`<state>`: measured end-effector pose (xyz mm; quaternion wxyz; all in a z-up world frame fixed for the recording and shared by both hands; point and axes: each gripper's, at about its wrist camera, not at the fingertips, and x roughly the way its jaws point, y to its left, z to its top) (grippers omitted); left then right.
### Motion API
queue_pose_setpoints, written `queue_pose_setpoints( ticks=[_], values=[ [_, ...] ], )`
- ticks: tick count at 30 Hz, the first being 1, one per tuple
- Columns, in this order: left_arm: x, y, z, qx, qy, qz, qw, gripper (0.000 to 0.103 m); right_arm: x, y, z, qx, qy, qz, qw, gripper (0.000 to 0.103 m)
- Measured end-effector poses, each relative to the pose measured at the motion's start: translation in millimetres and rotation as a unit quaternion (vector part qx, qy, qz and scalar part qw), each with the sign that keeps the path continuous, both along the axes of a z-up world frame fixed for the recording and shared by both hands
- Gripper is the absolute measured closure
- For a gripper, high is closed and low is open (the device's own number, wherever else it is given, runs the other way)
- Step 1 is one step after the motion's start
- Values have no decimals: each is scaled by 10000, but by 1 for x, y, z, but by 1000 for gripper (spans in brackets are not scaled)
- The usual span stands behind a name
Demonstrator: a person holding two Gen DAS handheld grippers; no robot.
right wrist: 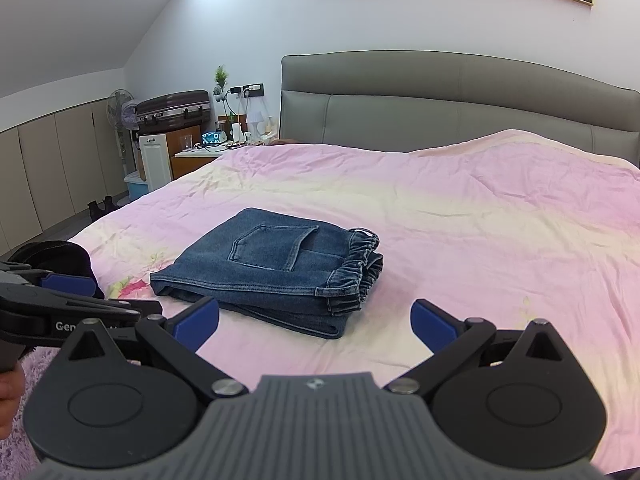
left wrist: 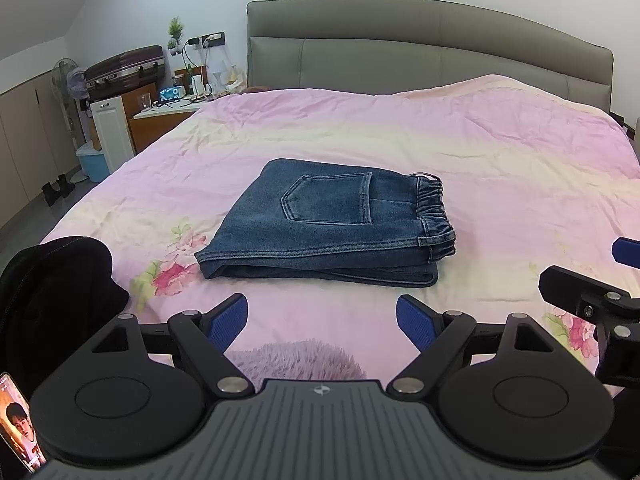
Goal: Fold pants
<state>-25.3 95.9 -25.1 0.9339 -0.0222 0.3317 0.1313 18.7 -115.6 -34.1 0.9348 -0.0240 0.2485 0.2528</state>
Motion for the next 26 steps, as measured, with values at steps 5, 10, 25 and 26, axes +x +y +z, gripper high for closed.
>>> queue_pose_setpoints(
  ticks=[5,10,25,26],
  values=[
    [-2,1,2,-3,-66,10,10000,5,0,0,0,-6,10,-26,10000,5],
    [-2,0,2,-27,-81,-10,10000,5,1,0,0,-6,18,-29,10000,5],
    [-4,-2,1,39,-129,-61,9999,5,-1,1,-2,10,52,-40,10000,5],
    [-4,-3,1,43,-130,-68,9999,5,-1,1,-2,10,53,-40,10000,5]
  ],
)
